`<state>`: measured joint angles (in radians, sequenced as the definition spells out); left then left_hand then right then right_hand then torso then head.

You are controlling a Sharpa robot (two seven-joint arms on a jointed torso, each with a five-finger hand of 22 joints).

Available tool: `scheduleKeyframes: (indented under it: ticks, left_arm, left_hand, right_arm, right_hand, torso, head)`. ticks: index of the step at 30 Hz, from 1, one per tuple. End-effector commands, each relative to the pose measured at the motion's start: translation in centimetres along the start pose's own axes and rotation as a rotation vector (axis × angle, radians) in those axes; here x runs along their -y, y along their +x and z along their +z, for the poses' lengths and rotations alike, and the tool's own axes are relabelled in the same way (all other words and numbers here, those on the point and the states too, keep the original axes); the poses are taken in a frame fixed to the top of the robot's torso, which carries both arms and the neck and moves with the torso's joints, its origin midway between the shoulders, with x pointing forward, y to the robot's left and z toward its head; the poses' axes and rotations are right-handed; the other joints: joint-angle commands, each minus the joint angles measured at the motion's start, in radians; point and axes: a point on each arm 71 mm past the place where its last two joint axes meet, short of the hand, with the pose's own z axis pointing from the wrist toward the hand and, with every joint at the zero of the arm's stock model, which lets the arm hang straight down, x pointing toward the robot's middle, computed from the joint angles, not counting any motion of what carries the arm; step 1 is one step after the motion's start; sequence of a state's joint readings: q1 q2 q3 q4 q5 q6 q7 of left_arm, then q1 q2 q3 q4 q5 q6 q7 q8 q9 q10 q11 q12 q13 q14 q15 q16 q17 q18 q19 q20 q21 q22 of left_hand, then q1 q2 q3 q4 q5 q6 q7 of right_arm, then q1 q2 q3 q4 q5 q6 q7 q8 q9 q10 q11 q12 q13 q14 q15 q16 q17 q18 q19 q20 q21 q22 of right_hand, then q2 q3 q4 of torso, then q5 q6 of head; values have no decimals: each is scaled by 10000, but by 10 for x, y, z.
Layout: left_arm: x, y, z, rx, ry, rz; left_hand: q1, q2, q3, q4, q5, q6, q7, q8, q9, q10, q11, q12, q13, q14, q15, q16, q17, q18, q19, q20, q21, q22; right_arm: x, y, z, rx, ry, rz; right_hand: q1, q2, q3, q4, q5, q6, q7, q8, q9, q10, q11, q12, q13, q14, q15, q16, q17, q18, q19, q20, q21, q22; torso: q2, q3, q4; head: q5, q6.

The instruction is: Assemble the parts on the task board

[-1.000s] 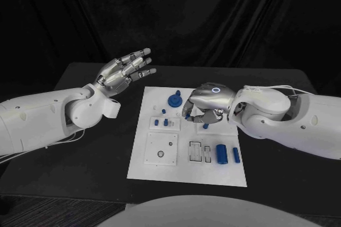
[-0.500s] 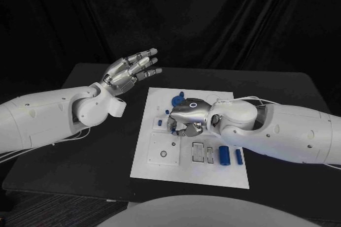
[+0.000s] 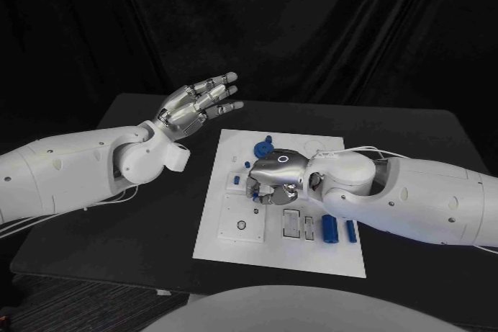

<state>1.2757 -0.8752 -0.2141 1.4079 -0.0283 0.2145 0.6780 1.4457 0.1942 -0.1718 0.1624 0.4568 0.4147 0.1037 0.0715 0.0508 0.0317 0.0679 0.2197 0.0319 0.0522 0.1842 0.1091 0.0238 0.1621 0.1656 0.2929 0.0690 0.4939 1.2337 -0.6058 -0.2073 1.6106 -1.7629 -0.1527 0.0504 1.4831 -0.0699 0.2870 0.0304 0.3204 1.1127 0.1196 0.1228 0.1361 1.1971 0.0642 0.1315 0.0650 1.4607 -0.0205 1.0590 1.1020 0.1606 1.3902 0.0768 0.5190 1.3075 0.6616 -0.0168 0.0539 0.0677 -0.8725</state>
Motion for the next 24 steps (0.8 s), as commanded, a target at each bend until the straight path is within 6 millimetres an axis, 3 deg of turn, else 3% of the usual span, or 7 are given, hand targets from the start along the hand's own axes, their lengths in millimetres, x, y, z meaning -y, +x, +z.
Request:
scheduleKeyframes:
  ticks: [1,8,24]
  left_arm:
    - [2,2,1,-176,423,-177]
    - [1,2,1,-202,381,-209]
    - [-2,2,1,-255,271,-270]
  left_hand:
    - [46,77,2,-43,70,113,8,41,13,-18,68,46,8,48,15,62,13,96,66,-21,45,-9]
    - [60,102,19,-54,73,189,30,69,22,-20,88,55,8,47,27,68,14,92,80,-19,49,-2]
    - [79,147,50,-69,82,289,64,113,34,-22,121,71,8,47,42,81,15,84,90,-19,48,-20]
  right_arm:
    - [-1,4,-1,-221,63,-16]
    - [-1,7,-2,-331,113,34]
    - [-2,18,-2,-472,122,212]
  right_hand:
    - [49,-60,62,2,-20,-39,56,-70,-17,117,-11,-51,20,53,3,56,-5,-173,49,8,27,745]
    - [55,-74,76,-9,-39,-57,65,-96,-28,122,-5,-66,21,41,7,47,-14,-169,38,8,-3,738]
    - [57,-79,88,-15,-64,-55,70,-109,-33,144,-5,-69,27,44,9,95,30,-177,42,9,51,746]
  torso:
    - [24,-4,-19]
    - [29,3,4]
    - [10,4,-16]
  head:
    - [32,-1]
    - [41,-1]
    - [77,-1]
